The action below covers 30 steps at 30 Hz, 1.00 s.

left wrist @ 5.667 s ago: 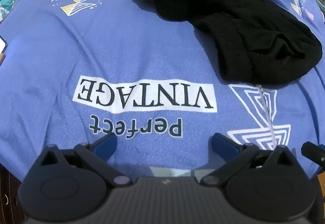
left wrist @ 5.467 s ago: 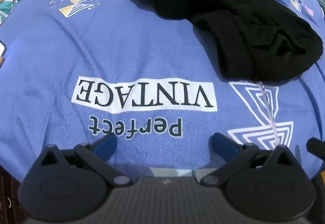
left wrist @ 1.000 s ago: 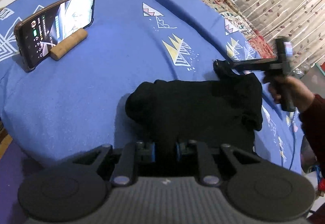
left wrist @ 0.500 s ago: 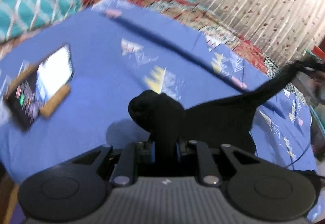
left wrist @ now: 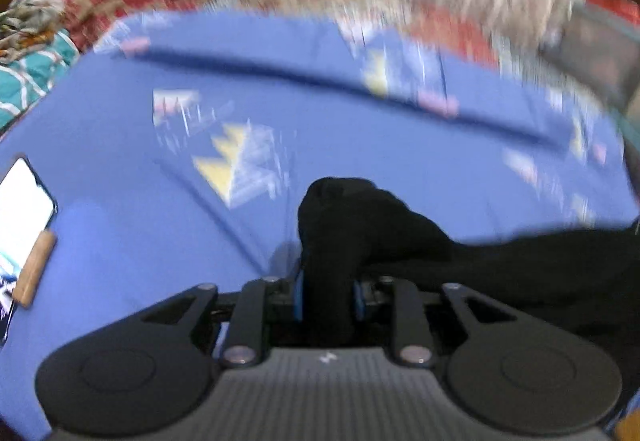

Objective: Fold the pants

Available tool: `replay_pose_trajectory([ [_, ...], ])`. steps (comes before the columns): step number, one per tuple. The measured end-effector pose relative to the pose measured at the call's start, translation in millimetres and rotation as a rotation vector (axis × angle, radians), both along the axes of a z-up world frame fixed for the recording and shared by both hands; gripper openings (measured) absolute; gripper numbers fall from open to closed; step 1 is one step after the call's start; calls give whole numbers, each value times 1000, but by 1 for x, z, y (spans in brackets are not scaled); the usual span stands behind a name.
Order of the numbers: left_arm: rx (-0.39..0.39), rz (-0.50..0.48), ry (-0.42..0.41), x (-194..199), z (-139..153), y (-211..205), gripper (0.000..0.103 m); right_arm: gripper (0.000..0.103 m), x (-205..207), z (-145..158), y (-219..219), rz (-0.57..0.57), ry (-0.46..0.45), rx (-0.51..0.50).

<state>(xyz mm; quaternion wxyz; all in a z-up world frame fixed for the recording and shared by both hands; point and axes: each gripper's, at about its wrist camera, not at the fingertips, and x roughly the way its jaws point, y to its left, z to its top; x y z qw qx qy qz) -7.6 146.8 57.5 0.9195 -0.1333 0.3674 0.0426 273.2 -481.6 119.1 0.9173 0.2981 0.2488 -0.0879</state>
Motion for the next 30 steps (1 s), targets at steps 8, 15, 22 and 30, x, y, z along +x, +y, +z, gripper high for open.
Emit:
replay_pose_trajectory([
  [8, 85, -34, -146, 0, 49, 11, 74, 15, -20, -48, -48, -51, 47, 94],
  [15, 8, -166, -4, 90, 25, 50, 97, 15, -34, -48, -60, -74, 65, 120],
  [22, -100, -223, 259, 183, -39, 34, 13, 15, -22, -30, -48, -52, 87, 53],
  [30, -204, -13, -257, 124, 77, 74, 11, 15, -22, 66, -38, 69, -221, 204],
])
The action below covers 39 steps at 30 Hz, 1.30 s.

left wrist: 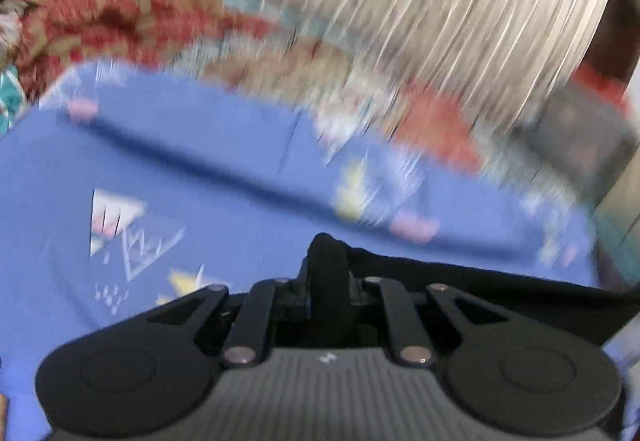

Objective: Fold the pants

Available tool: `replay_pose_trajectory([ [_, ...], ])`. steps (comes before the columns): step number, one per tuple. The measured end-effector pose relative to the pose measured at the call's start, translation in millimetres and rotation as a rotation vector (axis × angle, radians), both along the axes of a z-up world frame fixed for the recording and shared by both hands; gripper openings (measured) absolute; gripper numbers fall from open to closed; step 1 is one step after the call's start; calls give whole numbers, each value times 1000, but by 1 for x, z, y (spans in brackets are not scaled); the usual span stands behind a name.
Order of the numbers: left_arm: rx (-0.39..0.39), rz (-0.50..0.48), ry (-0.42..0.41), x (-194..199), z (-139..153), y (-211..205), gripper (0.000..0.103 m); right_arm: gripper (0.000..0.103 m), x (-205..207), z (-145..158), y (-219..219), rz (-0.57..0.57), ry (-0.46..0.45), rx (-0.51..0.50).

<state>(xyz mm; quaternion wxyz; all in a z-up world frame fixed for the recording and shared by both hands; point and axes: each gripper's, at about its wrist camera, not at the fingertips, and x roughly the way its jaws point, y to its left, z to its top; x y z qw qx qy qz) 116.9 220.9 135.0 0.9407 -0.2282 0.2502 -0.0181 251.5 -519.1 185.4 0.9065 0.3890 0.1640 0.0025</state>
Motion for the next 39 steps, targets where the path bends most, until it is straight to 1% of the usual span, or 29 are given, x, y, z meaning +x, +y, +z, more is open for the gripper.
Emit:
replay_pose_trajectory([
  [1, -19, -28, -54, -19, 9, -2, 11, 15, -7, 9, -3, 10, -42, 23],
  [3, -6, -85, -126, -59, 19, -11, 14, 15, -32, 27, -17, 24, -119, 20],
  [4, 3, -117, -94, -79, 21, -16, 15, 15, -46, 31, -27, 24, -139, 7],
  [5, 15, -145, -111, -102, 19, -23, 17, 15, -58, 30, -38, 20, -148, -1],
  [7, 32, -187, -101, -148, 6, -35, 20, 15, -86, 18, -68, -6, -128, -12],
  [9, 34, -234, -26, -190, -20, -52, 22, 15, -112, -8, -98, -44, -83, -37],
  [11, 12, -250, 67, -218, -48, -69, 22, 16, -131, -45, -126, -90, 3, -67],
  [13, 25, -270, 170, -241, -81, -82, 21, 21, -139, -87, -148, -132, 152, -85],
  [15, 42, -279, 260, -256, -108, -92, 21, 24, -150, -132, -169, -234, 313, -102],
  [16, 43, -279, 303, -261, -116, -91, 22, 34, -155, -144, -177, -270, 343, -85],
  [18, 32, -271, 356, -272, -121, -83, 27, 36, -174, -157, -192, -333, 297, 26],
  [19, 21, -254, 331, -280, -117, -78, 29, 37, -180, -152, -193, -376, 289, 31],
  [20, 7, -230, 291, -291, -110, -70, 38, 37, -184, -141, -189, -401, 270, -12],
  [21, -8, -189, 247, -300, -102, -58, 49, 37, -186, -128, -182, -397, 231, -71],
  [23, -59, -82, 167, -314, -86, -32, 57, 37, -188, -101, -159, -366, 140, -176],
  [24, -103, -51, 140, -317, -82, -20, 59, 37, -188, -92, -143, -314, 93, -226],
  [25, -141, -34, 125, -316, -81, -12, 61, 37, -184, -82, -122, -218, 49, -282],
  [26, -188, -17, 123, -312, -82, -3, 73, 37, -176, -74, -90, -65, 12, -360],
  [27, -229, 5, 136, -304, -85, 4, 88, 37, -171, -70, -61, 58, -12, -424],
  [28, -261, 24, 151, -295, -91, 8, 91, 40, -167, -68, -15, 247, -46, -524],
  [29, -281, 24, 161, -286, -96, 11, 91, 42, -167, -68, 25, 396, -71, -607],
  [31, -319, 13, 201, -268, -111, 12, 90, 44, -182, -78, 114, 722, -128, -765],
  [32, -333, 11, 227, -257, -119, 11, 84, 46, -195, -86, 149, 866, -151, -829],
  [33, -347, 7, 245, -250, -124, 9, 73, 48, -208, -94, 183, 996, -177, -892],
  [34, -365, -4, 263, -244, -130, 9, 65, 56, -222, -102, 213, 1111, -212, -952],
  [35, -385, -16, 279, -240, -135, 8, 53, 66, -234, -109, 240, 1208, -252, -1008],
  [37, -388, -25, 283, -238, -139, 5, 44, 75, -250, -126, 283, 1338, -330, -1107],
  [38, -378, -26, 273, -239, -138, 3, 34, 73, -255, -134, 298, 1378, -344, -1152],
  [39, -375, -28, 268, -239, -138, 2, 20, 71, -259, -147, 314, 1412, -337, -1208],
])
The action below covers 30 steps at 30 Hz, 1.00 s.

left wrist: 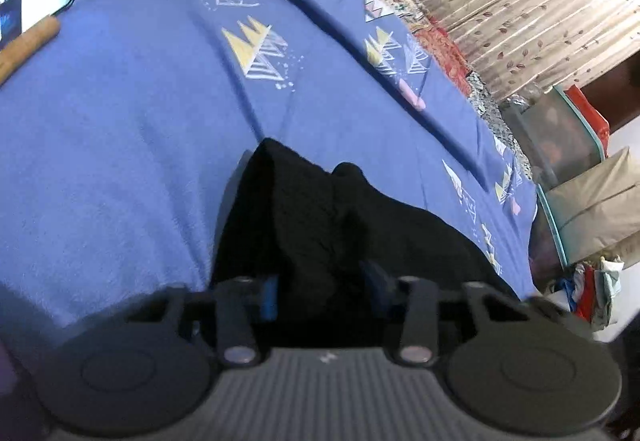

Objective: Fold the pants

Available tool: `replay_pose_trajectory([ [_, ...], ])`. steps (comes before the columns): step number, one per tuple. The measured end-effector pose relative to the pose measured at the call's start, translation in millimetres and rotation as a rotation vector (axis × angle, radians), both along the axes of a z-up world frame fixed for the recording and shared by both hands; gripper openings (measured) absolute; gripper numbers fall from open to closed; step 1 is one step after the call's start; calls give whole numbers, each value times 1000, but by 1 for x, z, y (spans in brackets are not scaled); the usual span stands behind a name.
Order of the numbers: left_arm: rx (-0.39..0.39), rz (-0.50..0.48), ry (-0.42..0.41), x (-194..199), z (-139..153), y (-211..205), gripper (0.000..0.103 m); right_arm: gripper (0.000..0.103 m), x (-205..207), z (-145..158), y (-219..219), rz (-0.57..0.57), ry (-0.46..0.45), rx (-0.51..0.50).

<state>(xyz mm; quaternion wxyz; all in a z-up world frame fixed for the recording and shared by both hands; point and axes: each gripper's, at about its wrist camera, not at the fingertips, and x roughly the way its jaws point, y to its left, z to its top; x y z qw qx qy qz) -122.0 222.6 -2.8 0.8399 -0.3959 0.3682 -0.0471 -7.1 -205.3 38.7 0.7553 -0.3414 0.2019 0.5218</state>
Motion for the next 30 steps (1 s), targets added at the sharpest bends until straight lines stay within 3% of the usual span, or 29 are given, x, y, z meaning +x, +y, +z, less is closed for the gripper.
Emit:
replay_pose_trajectory([
  [1, -6, -1, -5, 0, 1, -1, 16, 53, 3, -10, 12, 4, -2, -47],
  [2, -9, 5, -14, 0, 3, 0, 12, 12, 6, -16, 24, -4, 5, -86],
  [4, 23, 27, -50, -6, 13, 0, 9, 8, 9, -11, 36, -48, -56, -96],
  [6, 34, 52, -145, -20, 30, 4, 9, 7, -1, 7, 34, -89, -276, -31],
  [7, 25, 59, -198, -26, 36, 6, 9, 8, -10, 17, 33, -117, -441, -7],
  [9, 8, 66, -279, -38, 41, 7, 9, 8, -26, 29, 25, -105, -587, 39],
  [11, 59, 75, -286, -45, 37, 3, 9, 8, -42, 15, 17, -42, -669, 6],
  [13, 117, 69, -206, -45, 18, -4, 9, 8, -55, -24, 13, 64, -701, -129],
  [14, 110, 58, -130, -44, 1, -6, 9, 8, -59, -40, 10, 95, -657, -183],
  [16, 70, 55, -56, -49, -21, -6, 10, 9, -60, -58, 14, 92, -446, -237],
  [17, 47, 64, -46, -54, -28, -5, 13, 10, -56, -62, 17, 60, -314, -244],
  [18, 16, 71, -48, -60, -29, -3, 15, 11, -48, -64, 19, 30, -244, -233],
  [20, -33, 94, -42, -69, -26, 4, 23, 12, -41, -60, 27, -21, -170, -190],
  [22, -11, 148, -30, -75, -19, 9, 59, 14, -30, -49, 36, -59, -96, -163],
  [23, 0, 171, -21, -76, -17, 10, 85, 15, -26, -45, 40, -69, -52, -147],
  [24, -8, 179, -20, -75, -17, 11, 92, 16, -22, -42, 35, -78, -15, -133],
  [28, -139, 99, -18, -52, -27, 2, 91, 36, -4, -42, 42, -95, 108, -92],
  [29, -144, 71, -24, -44, -29, -5, 87, 36, -3, -44, 41, -96, 117, -89],
  [30, -111, 63, -18, -35, -28, -13, 74, 36, 1, -47, 43, -100, 109, -92],
])
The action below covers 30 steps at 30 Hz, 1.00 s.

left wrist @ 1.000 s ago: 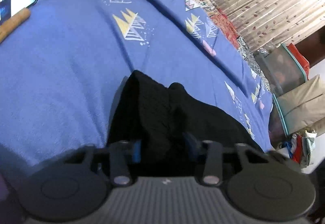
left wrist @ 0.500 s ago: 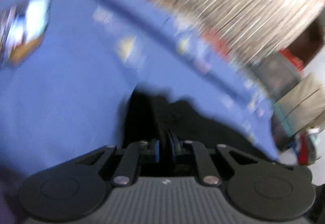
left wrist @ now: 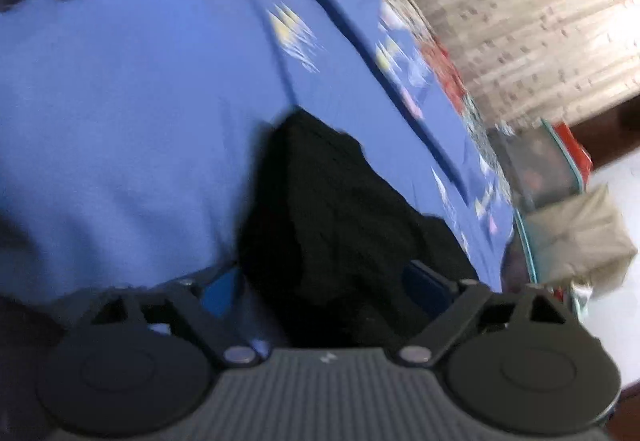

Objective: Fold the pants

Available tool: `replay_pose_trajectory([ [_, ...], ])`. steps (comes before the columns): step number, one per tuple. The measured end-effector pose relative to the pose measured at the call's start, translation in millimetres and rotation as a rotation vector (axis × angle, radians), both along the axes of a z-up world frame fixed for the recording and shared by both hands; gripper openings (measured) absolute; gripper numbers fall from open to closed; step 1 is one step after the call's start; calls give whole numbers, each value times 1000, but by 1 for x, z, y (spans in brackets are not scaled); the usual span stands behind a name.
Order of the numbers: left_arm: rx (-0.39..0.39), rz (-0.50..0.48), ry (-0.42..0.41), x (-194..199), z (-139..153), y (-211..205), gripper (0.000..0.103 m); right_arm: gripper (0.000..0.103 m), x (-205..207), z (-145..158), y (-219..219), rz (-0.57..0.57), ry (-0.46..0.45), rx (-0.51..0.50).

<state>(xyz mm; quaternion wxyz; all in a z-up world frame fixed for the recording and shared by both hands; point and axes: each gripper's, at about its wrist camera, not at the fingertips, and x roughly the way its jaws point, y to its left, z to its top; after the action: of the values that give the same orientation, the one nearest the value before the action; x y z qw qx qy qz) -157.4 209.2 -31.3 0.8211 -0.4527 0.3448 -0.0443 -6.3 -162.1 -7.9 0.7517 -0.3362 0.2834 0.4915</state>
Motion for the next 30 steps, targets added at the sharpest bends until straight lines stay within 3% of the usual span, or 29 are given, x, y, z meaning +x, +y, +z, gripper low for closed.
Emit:
replay_pose_trajectory([
  [1, 59, -4, 8, 8, 1, -8, 60, 34, -3, -6, 9, 0, -19, -10],
  [2, 136, -19, 25, 19, 4, -16, 36, 25, -5, -9, 13, -1, -33, -16],
  [3, 149, -28, 27, 25, 7, -17, 28, 21, -10, -12, 19, -4, -51, -13],
  [5, 123, -36, -41, 27, 26, -9, 22, 13, -12, -11, 34, -22, -50, 1],
  [8, 201, 3, -218, 11, 76, 4, 22, 11, -12, 7, 52, -36, 16, 114],
  [10, 248, 31, -250, 3, 85, 7, 22, 11, -16, 15, 73, -36, 26, 183],
  [12, 274, 56, -184, 5, 72, 10, 23, 14, -12, 7, 96, -68, 52, 180],
  [14, 264, 70, -57, 14, 41, 11, 26, 16, 2, -8, 106, -105, 87, 123],
  [16, 261, 108, 88, 17, 8, 12, 35, 16, 9, -24, 108, -126, 114, 102],
  [18, 183, 139, 62, 4, 3, 17, 40, 20, 4, -15, 101, -134, 169, 154],
  [20, 186, 154, 53, -5, 14, 19, 45, 24, 6, 1, 80, -138, 200, 222],
  [22, 214, 196, 33, -15, 30, 23, 45, 24, 5, 16, 48, -158, 163, 286],
  [24, 200, 245, -1, -29, 44, 33, 45, 24, 7, 18, 20, -214, 66, 288],
  [27, 149, 295, -42, -42, 56, 48, 43, 26, 17, 19, -14, -269, -69, 202],
  [30, 149, 230, -100, -32, 74, 31, 43, 26, 13, 10, -24, -244, -150, 86],
])
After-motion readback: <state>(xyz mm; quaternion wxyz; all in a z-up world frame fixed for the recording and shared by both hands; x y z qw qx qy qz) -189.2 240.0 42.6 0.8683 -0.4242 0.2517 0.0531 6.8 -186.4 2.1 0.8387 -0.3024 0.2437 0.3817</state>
